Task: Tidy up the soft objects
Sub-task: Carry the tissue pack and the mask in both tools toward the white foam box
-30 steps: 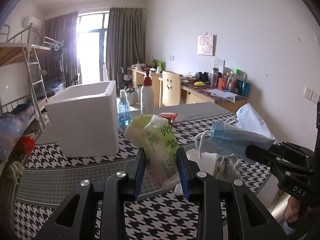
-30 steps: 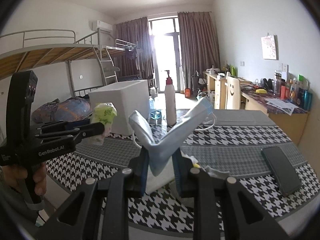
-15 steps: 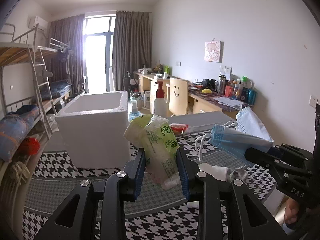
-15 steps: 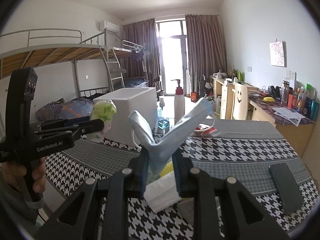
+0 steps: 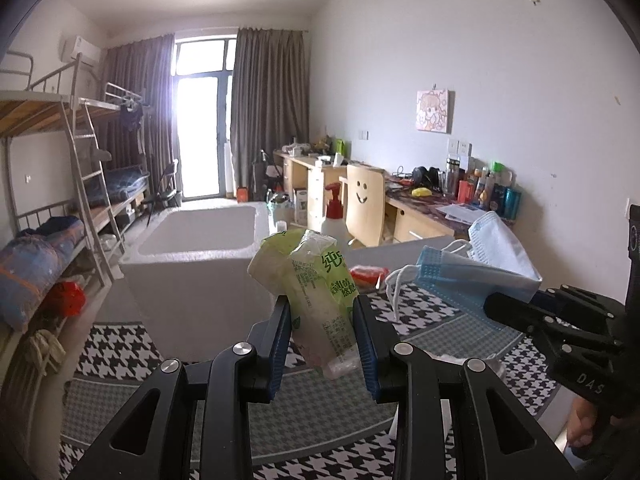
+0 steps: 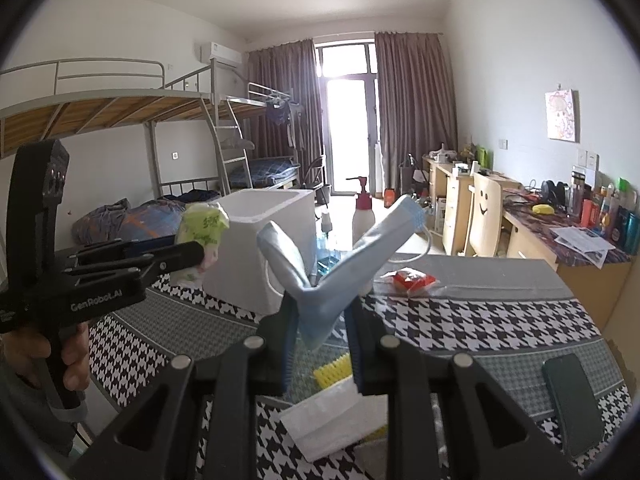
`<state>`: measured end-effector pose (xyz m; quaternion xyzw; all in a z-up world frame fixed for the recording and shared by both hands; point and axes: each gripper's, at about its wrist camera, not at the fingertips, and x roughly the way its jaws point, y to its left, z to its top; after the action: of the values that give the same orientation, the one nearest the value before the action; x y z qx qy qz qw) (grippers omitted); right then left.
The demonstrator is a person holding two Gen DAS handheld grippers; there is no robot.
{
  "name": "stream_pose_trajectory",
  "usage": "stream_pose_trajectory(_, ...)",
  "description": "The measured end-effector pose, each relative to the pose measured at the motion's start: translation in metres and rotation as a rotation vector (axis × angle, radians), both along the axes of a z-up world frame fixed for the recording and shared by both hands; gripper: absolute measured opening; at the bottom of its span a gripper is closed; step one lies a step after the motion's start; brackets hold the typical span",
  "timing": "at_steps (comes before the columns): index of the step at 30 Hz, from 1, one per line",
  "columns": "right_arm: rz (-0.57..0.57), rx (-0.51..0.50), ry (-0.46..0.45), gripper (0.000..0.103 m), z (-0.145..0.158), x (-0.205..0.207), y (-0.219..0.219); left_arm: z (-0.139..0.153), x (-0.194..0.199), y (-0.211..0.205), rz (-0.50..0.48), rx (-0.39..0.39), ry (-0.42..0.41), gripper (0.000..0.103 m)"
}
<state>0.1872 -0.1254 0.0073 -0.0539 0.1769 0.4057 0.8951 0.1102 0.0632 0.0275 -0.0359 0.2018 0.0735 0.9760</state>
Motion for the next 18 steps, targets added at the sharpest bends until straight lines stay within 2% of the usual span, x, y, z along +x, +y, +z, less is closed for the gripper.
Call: stream_pose_trajectory(18,0.014,0.015,-0.033,0.027,0.027,0.017,0.019,0.025,0.012,0.005,0.011,0.034,-0.039,0.033)
